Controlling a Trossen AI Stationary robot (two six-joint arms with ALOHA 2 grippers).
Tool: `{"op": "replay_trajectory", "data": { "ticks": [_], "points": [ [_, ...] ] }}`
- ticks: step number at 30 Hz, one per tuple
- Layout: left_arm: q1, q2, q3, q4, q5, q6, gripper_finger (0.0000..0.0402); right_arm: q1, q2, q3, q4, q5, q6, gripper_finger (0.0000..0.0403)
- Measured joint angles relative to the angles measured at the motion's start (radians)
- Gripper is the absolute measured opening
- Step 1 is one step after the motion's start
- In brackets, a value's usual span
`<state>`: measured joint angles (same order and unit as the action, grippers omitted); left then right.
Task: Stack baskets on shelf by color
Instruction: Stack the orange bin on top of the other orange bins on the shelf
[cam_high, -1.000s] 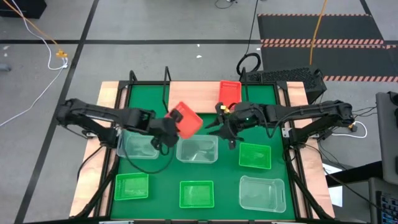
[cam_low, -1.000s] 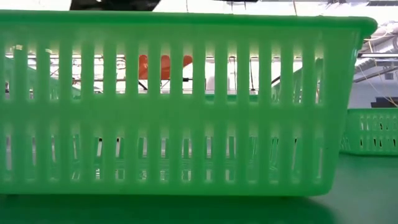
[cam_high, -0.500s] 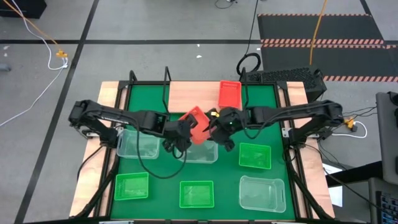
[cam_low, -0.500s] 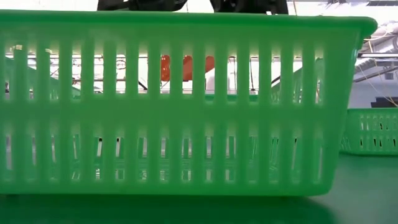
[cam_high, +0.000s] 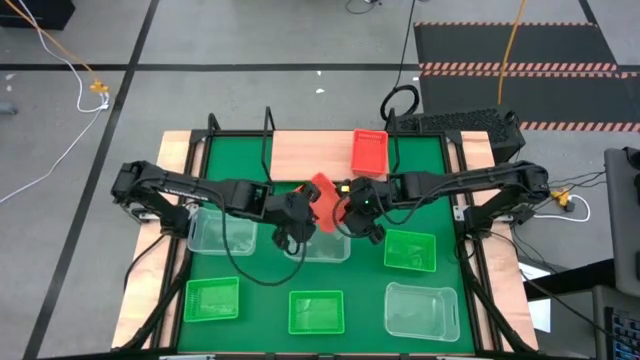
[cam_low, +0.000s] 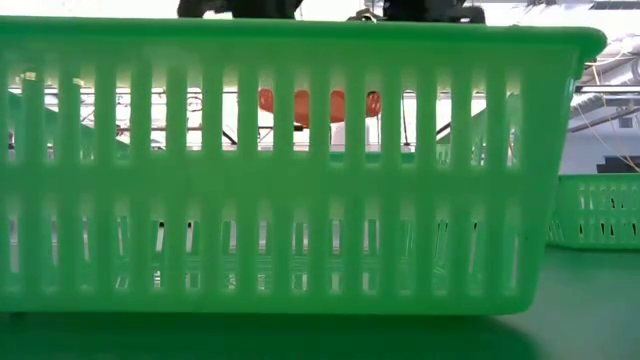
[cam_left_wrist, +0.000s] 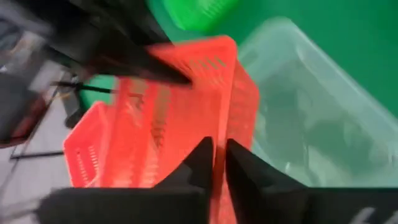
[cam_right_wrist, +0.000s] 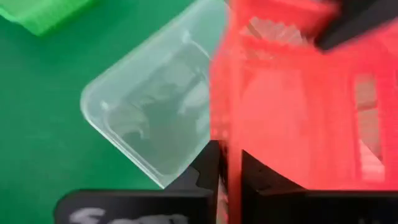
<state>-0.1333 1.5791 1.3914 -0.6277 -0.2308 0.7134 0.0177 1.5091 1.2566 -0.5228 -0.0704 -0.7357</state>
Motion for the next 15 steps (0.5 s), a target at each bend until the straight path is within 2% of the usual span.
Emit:
{"op": "replay_trajectory", "data": {
  "ticks": [2, 3, 7, 9, 10, 15],
  "points": [
    [0.004, -0.010, 0.001, 0.023, -0.049, -0.084, 0.0082, -0.005, -0.012, -0.001, 0.006, 0.054, -0.010, 0.0003],
    [0.007, -0.016, 0.002, 0.020, -0.088, -0.123, 0.0100, -0.005, -0.018, -0.001, 0.016, 0.113, -0.011, 0.0003],
    [0.018, -0.049, 0.003, 0.030, -0.316, -0.259, 0.0179, -0.030, -0.048, -0.001, 0.076, 0.490, -0.063, 0.0002],
    [0.028, -0.076, 0.004, 0.008, -0.414, -0.316, 0.0215, -0.076, -0.066, -0.001, 0.079, 0.575, -0.066, 0.0001],
    [0.036, -0.090, 0.003, -0.026, -0.440, -0.338, 0.0230, -0.111, -0.075, -0.001, 0.076, 0.584, -0.040, 0.0001],
    [0.096, -0.171, 0.002, -0.068, -0.455, -0.562, 0.0277, -0.329, -0.090, 0.000, -0.032, 0.384, 0.164, 0.0001]
  ]
}}
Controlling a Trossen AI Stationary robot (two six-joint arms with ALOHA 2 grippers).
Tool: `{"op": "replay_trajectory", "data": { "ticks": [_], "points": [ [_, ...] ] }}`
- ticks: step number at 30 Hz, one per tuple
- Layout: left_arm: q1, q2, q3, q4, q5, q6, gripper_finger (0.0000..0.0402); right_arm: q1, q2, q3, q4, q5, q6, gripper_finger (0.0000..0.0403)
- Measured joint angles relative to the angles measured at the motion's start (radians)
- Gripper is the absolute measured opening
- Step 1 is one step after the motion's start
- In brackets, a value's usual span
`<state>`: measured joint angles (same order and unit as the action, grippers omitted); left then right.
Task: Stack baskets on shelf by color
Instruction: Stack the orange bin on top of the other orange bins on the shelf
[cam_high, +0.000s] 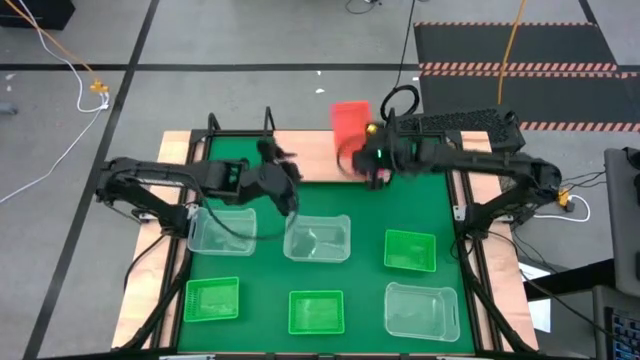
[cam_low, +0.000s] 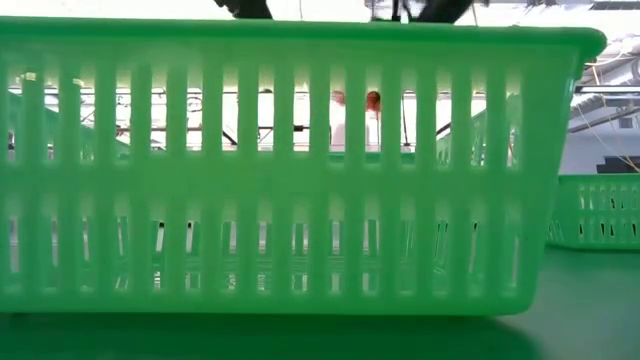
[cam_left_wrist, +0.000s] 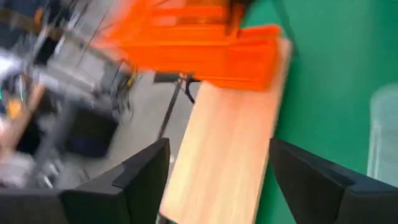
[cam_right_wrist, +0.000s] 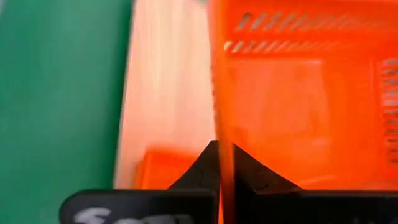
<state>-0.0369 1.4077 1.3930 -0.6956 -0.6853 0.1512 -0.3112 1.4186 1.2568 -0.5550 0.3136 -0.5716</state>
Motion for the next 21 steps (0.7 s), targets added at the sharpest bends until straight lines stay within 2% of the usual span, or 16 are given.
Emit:
{"op": "replay_trajectory", "data": {
  "ticks": [4, 9, 15, 21],
  "points": [
    [0.050, -0.074, -0.070, 0.007, -0.005, -0.102, 0.0279, -0.116, 0.002, -0.015, -0.046, -0.087, 0.103, 0.0001],
    [0.109, -0.181, -0.253, 0.186, -0.004, -0.110, 0.0263, -0.143, 0.007, -0.099, -0.037, -0.213, 0.162, 0.0001],
    [0.158, -0.296, -0.482, 0.408, -0.001, -0.110, 0.0241, -0.144, 0.006, -0.201, 0.005, -0.217, 0.182, 0.0000],
    [0.161, -0.355, -0.576, 0.549, 0.000, -0.109, 0.0224, -0.147, 0.004, -0.211, -0.002, -0.235, 0.190, 0.0000]
  ]
}}
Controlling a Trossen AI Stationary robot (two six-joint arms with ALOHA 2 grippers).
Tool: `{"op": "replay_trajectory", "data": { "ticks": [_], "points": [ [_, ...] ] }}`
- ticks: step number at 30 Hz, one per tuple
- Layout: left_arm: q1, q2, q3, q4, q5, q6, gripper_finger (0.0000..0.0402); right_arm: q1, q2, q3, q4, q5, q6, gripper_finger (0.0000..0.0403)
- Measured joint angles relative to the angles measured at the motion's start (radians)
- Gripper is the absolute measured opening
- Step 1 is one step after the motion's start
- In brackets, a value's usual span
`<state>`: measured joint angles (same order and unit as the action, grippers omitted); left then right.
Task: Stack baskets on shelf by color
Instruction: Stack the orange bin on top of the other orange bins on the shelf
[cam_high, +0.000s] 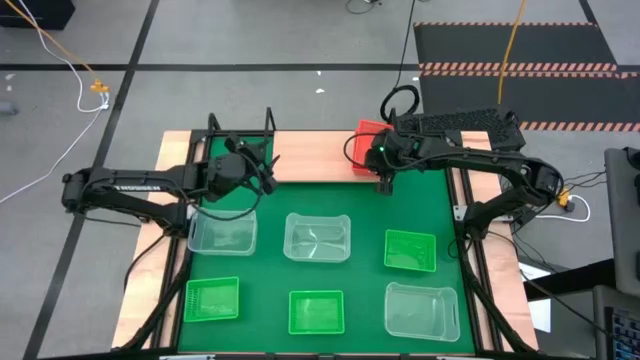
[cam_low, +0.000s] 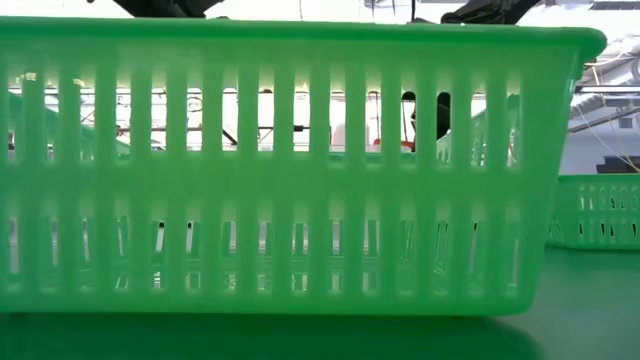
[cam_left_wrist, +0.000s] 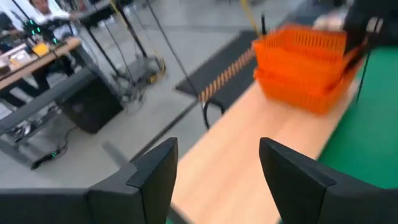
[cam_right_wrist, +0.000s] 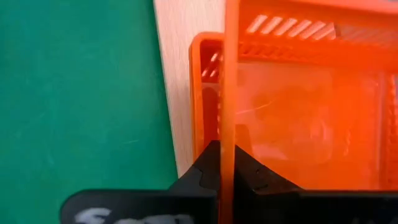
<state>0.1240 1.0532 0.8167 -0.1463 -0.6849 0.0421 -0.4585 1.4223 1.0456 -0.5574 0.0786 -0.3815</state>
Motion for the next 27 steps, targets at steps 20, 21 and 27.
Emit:
{"op": "replay_trajectory", "data": {
  "ticks": [20, 21, 27],
  "points": [
    [-0.004, -0.020, -0.006, 0.185, 0.002, 0.204, 0.0214, -0.019, -0.034, 0.030, -0.057, -0.132, -0.005, 0.0128],
    [-0.004, -0.020, -0.006, 0.171, 0.002, 0.195, 0.0214, -0.008, -0.040, 0.030, -0.053, -0.132, -0.005, 0.0132],
    [0.002, -0.014, -0.006, 0.141, 0.002, 0.166, 0.0214, 0.069, -0.032, 0.021, -0.060, -0.030, -0.077, 0.0124]
  ]
}}
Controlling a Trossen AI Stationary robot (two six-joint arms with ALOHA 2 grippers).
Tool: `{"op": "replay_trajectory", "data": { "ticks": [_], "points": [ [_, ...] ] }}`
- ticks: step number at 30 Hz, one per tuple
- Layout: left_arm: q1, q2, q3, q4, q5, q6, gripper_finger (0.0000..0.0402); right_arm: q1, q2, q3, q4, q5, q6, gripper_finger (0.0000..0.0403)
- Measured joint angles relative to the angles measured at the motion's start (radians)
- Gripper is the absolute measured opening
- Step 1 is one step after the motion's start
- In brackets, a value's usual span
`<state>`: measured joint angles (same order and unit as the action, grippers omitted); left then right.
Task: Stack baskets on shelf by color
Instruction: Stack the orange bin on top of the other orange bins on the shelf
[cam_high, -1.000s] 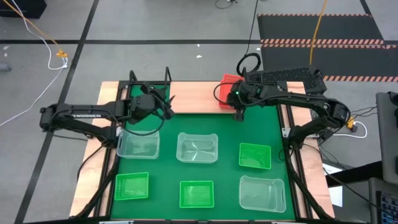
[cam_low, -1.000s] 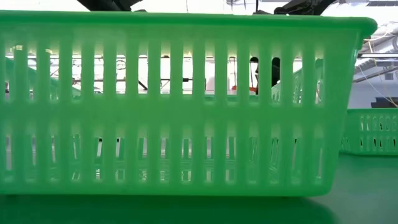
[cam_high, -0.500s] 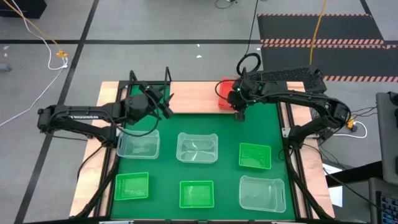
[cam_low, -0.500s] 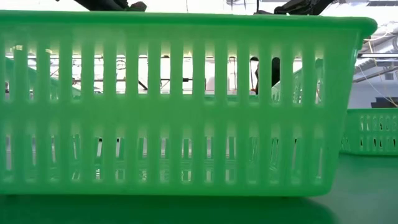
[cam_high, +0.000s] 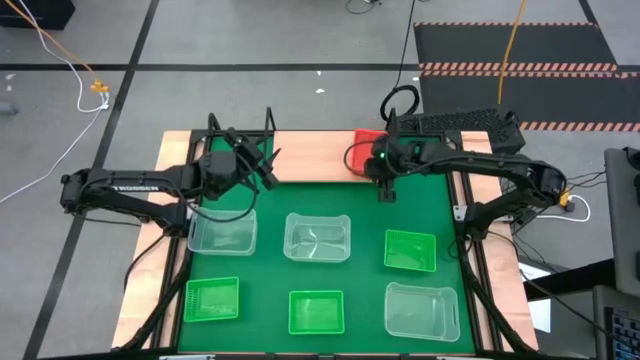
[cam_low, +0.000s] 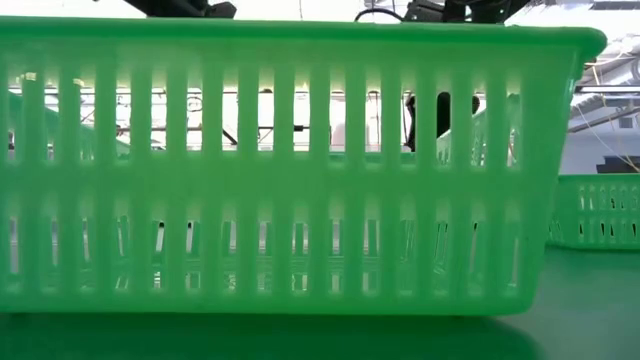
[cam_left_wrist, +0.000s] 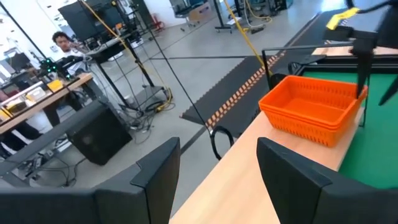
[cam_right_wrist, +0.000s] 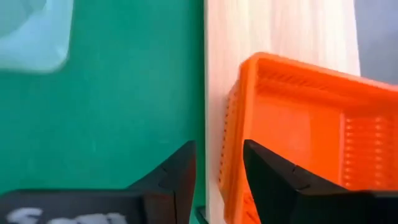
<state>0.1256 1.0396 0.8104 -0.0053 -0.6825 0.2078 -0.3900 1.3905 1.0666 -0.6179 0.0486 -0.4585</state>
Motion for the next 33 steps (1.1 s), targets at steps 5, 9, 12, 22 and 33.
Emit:
{"op": "replay_trajectory", "data": {
  "ticks": [5, 9, 12, 22, 33],
  "points": [
    [-0.003, 0.000, 0.000, -0.001, 0.001, -0.001, 0.0214, 0.012, -0.001, -0.034, 0.013, 0.041, -0.037, 0.0117],
    [-0.003, 0.000, 0.000, -0.016, 0.001, -0.010, 0.0214, 0.013, 0.000, -0.061, 0.002, 0.150, -0.075, 0.0116],
    [-0.003, 0.001, 0.000, -0.022, 0.001, -0.012, 0.0214, 0.012, -0.002, -0.067, 0.000, 0.192, -0.097, 0.0116],
    [-0.003, 0.001, 0.000, -0.014, 0.000, -0.007, 0.0214, 0.012, -0.099, -0.068, 0.156, 0.183, -0.155, 0.0116],
    [-0.008, 0.001, 0.000, -0.006, 0.001, -0.004, 0.0214, -0.096, -0.002, -0.063, 0.170, -0.021, -0.210, 0.0116]
  ]
}}
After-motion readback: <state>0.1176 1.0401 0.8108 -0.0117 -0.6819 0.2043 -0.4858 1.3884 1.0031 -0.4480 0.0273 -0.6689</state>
